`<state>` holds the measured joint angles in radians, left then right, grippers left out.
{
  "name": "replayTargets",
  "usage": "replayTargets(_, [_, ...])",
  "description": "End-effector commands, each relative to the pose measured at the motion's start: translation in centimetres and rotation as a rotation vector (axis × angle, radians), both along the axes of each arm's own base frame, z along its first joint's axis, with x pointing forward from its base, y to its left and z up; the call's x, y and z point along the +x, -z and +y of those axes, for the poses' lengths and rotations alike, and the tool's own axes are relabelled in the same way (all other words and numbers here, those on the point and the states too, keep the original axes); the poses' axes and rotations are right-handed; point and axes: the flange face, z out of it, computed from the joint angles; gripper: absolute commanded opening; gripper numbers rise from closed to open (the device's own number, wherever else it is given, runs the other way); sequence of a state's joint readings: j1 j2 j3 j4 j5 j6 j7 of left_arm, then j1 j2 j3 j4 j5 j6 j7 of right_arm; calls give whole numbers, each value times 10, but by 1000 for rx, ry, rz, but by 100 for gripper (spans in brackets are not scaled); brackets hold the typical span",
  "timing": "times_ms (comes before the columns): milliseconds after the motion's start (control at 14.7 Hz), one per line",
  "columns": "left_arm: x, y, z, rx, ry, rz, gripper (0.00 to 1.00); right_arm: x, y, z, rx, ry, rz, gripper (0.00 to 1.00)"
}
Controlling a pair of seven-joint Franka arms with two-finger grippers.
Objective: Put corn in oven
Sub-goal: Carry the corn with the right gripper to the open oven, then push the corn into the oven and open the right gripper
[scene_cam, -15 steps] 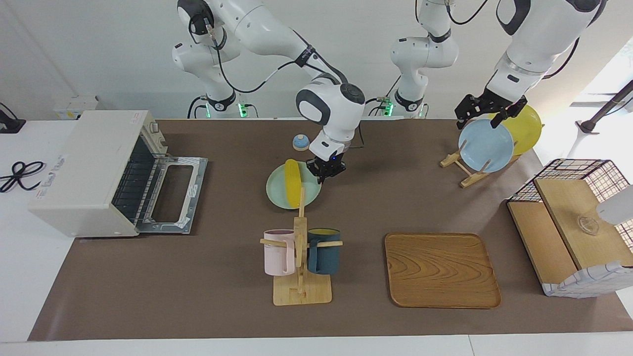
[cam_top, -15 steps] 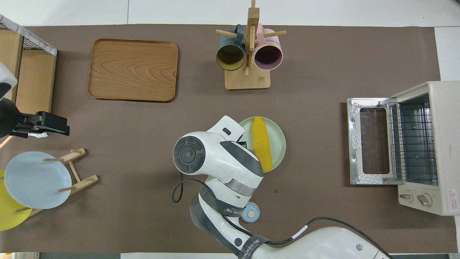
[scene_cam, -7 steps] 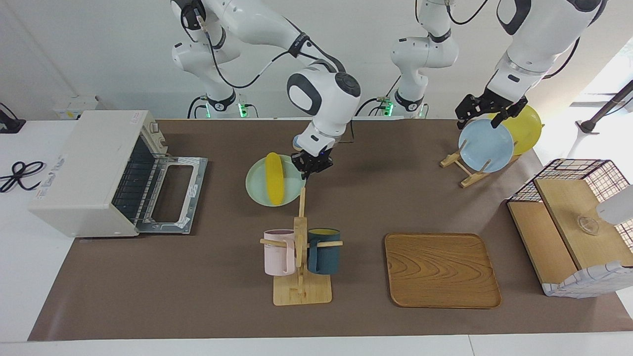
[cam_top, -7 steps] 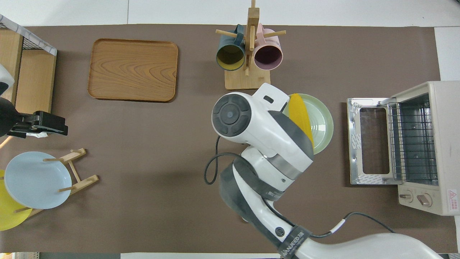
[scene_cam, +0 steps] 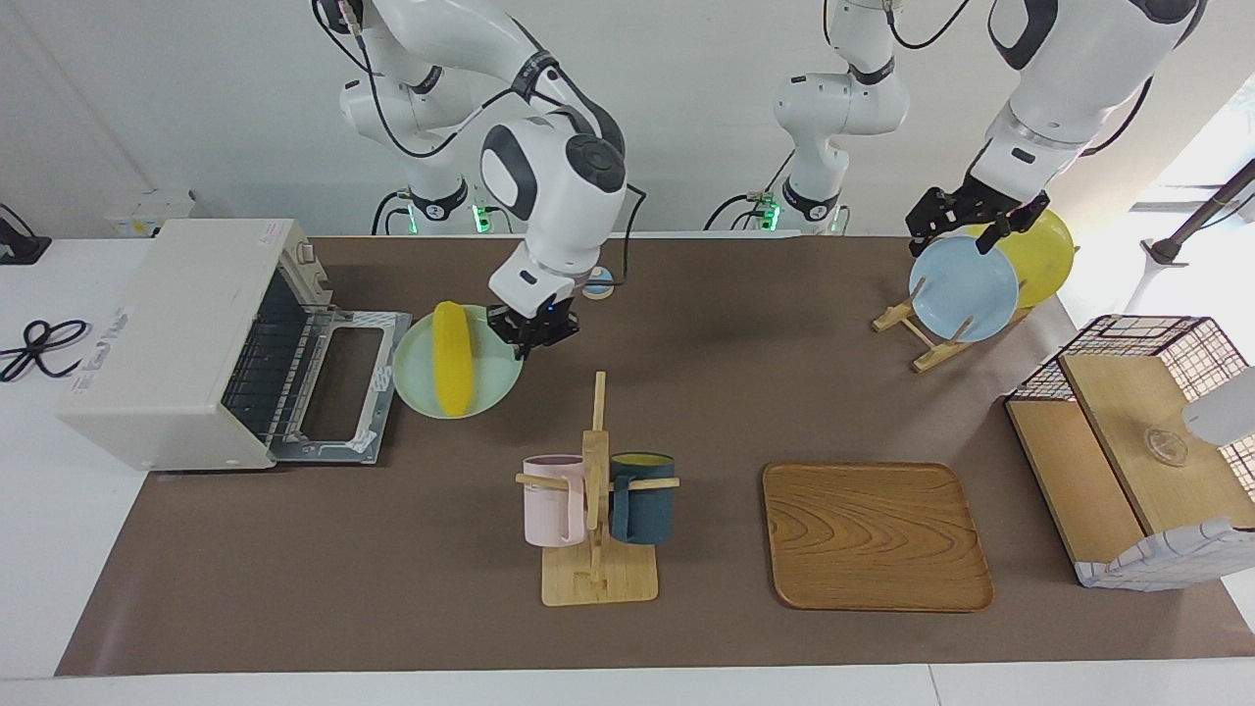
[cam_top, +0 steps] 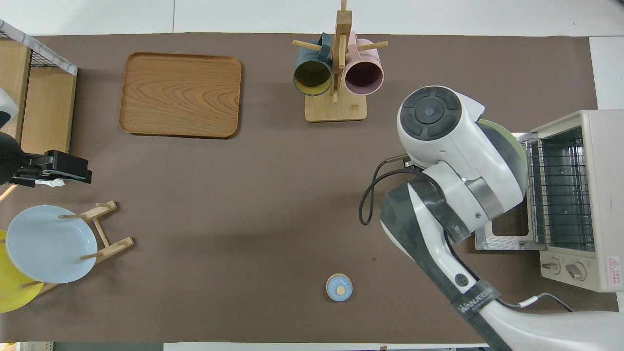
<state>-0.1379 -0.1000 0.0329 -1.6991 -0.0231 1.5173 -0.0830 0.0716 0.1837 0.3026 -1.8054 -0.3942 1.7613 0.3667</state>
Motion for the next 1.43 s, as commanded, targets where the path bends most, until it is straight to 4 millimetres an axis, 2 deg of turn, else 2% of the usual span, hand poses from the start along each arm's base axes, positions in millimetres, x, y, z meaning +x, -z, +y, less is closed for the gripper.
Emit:
replayTargets(0, [0,-4,3,14,0,4,100,-2,3,-45,-5,3,23,0])
replayTargets(68, [0,-4,3,14,0,6,100,2,4,-70,0,27,34,0])
replayTargets(272, [-1,-5,3,14,0,3,100,3,13,-103,4,49,64,0])
replayTargets(408, [-1,-4,3,14,0,4,100,-2,20,-119,8,50,72,0])
replayTargets(612, [0,-4,3,14,0,6,100,-7,34,-155,27,62,86,0])
replayTargets(817, [0,-4,3,14,0,4,100,-10,38,-186,67,70,120,0])
replayTargets(953, [0,-4,3,14,0,6,100,-16,42,-197,82,81,136,0])
replayTargets(1361, [-1,-4,3,14,0,4,100,-40,71,-217,114,85,108,0])
